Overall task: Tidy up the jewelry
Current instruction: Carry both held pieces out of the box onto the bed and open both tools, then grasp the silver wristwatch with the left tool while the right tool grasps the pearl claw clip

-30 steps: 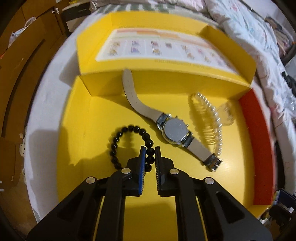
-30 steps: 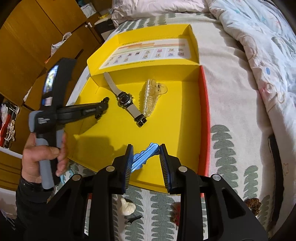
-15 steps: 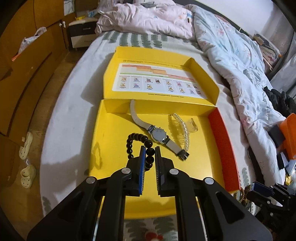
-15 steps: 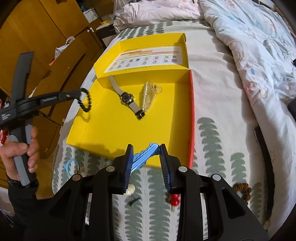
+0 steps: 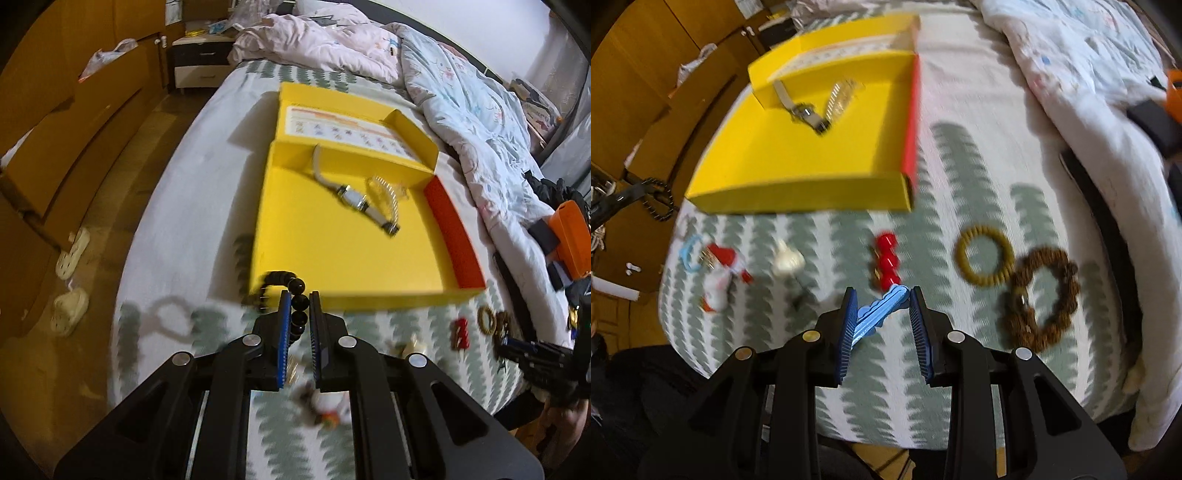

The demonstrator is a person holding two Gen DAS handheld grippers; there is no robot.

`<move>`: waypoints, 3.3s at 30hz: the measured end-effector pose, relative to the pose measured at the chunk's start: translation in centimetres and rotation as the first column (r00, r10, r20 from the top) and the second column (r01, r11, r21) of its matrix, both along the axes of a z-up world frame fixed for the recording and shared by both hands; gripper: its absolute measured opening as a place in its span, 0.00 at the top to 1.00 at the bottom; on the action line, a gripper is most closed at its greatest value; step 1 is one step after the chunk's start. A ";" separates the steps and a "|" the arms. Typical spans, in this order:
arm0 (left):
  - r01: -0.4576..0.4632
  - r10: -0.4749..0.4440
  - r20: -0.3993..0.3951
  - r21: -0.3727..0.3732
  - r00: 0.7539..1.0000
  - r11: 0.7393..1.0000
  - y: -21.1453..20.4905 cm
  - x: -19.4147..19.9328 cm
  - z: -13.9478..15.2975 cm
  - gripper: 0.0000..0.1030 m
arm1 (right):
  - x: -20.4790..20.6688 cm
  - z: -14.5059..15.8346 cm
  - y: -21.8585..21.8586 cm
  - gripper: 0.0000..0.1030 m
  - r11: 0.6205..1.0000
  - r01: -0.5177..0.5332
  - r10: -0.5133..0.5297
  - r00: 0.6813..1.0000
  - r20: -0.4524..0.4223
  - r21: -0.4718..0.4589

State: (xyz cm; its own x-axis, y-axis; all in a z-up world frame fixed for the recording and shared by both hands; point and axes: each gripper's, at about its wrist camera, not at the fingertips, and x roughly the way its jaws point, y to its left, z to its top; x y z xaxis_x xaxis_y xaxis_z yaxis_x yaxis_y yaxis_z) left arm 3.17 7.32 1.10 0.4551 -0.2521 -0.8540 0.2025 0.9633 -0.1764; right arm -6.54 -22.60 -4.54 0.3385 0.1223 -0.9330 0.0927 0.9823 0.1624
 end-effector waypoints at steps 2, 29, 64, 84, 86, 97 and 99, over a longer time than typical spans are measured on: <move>-0.010 0.010 -0.006 -0.016 1.000 1.000 1.1 -1.6 -0.6 0.90 | -1.0 -1.0 -0.2 0.71 1.000 0.002 -0.002 1.000 -0.021 -0.002; -0.058 0.075 -0.139 0.127 0.987 0.990 0.7 -9.3 -10.0 0.90 | -0.4 -6.3 -1.6 0.71 0.995 0.061 -0.071 0.987 -0.141 -0.080; 0.002 -0.002 0.001 -0.001 1.000 1.000 -7.3 4.5 -2.4 0.37 | 10.0 3.6 2.6 0.26 0.999 0.018 -0.027 0.978 0.209 0.042; -0.041 0.045 -0.137 0.035 0.990 0.999 -11.4 16.6 -9.1 0.24 | 21.2 0.1 2.9 0.26 0.990 0.079 -0.098 0.981 0.167 0.118; -0.042 0.046 -0.150 0.032 0.988 0.999 -11.6 17.1 -9.5 0.24 | 22.1 -0.3 2.9 0.26 0.990 0.094 -0.110 0.982 0.151 0.104; -0.120 0.124 -0.160 0.038 0.979 0.992 -11.3 20.1 -11.1 0.24 | 25.7 -2.8 2.3 0.26 0.986 0.143 -0.152 0.982 0.113 0.083; -0.128 0.134 -0.162 0.046 0.978 0.991 -11.3 20.7 -11.5 0.24 | 26.2 -3.0 2.2 0.26 0.986 0.141 -0.150 0.983 0.108 0.086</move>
